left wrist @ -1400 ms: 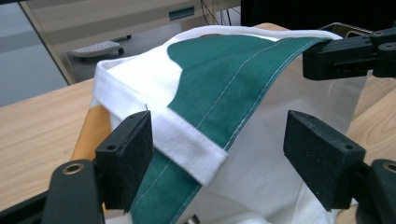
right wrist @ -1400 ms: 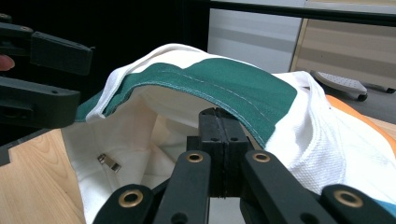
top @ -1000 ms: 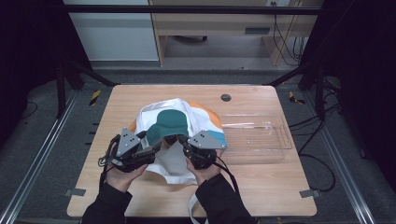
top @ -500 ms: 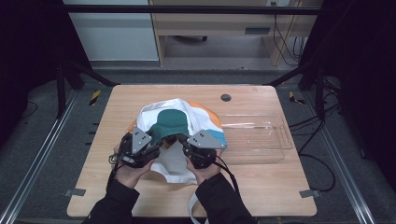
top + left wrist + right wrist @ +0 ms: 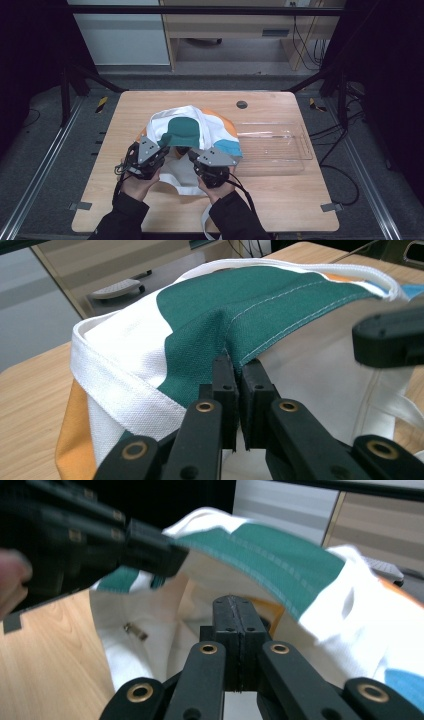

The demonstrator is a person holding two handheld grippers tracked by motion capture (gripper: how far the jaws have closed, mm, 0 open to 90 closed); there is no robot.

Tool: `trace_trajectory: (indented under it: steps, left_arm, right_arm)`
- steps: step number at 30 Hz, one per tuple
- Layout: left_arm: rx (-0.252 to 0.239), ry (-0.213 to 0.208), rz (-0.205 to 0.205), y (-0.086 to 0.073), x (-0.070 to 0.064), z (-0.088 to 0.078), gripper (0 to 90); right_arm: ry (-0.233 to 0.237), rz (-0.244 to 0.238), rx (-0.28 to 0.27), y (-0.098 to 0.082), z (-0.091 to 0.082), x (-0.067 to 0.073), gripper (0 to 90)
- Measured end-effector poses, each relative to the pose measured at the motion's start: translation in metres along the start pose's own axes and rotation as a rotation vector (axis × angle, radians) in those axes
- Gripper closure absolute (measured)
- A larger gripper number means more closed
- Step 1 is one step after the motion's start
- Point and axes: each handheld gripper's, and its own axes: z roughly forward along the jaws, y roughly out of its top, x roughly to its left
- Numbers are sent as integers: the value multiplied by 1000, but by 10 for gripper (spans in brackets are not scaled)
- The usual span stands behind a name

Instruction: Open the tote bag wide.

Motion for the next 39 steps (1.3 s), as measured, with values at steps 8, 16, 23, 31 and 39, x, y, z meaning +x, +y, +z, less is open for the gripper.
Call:
trace_trajectory:
  steps: [8,16,23,31,39]
  left_arm:
    - [-12,-21,-26,-1,3,-1,871]
    - [-17,-22,-30,-1,3,-2,871]
    - [-22,-26,-34,-1,4,-3,871]
    - [-27,-26,-40,0,4,-4,871]
    - [-35,-33,-45,1,5,-6,872]
  right_arm:
    - [19,0,92,-28,10,6,900]
    - [13,28,197,-61,21,8,900]
    - [9,39,261,-83,28,10,900]
    - [12,45,299,-96,31,12,900]
    - [5,42,338,-101,35,10,900]
